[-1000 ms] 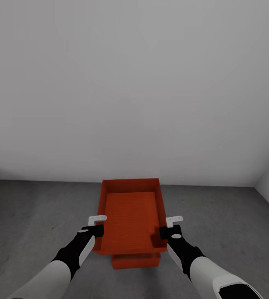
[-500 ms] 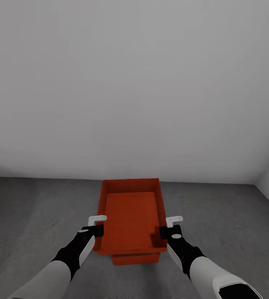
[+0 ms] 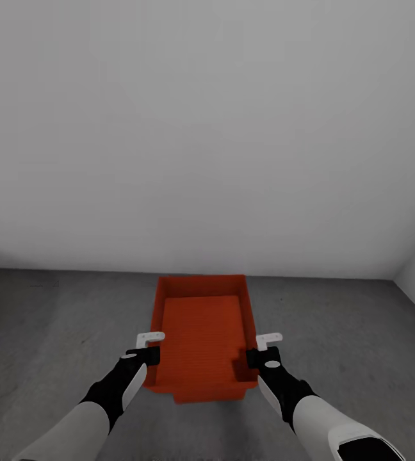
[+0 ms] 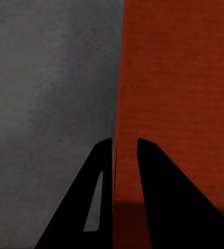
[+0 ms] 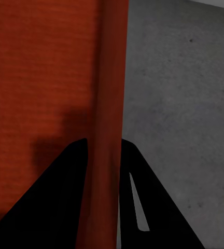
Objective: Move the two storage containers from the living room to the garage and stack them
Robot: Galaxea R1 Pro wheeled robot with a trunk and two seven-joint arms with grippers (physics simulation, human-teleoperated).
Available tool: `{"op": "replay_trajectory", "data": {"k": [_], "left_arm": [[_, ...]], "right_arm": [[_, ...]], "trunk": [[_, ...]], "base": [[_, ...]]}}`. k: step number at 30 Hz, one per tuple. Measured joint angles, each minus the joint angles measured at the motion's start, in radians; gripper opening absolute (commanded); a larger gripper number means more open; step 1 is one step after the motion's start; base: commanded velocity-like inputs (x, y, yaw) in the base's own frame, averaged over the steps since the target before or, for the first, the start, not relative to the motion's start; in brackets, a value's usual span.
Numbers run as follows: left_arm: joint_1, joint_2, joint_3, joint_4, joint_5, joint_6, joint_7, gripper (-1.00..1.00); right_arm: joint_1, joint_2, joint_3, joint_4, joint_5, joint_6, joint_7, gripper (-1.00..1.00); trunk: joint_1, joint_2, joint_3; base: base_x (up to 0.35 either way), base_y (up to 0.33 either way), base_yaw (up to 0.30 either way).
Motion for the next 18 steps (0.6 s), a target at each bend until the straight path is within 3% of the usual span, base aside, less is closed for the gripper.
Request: {"op": "replay_trajectory", "data": {"k": [18], "left_arm": [[0.0,0.001,-0.002,0.0,0.003,0.0,0.0,-1.0]], "right_arm": [[0.0,0.001,0.0,0.0,0.0,0.0,-0.002,-1.0]], "trunk": [[0.0,0.0,-0.029]], "base": [[0.0,0.0,0.0]]}}
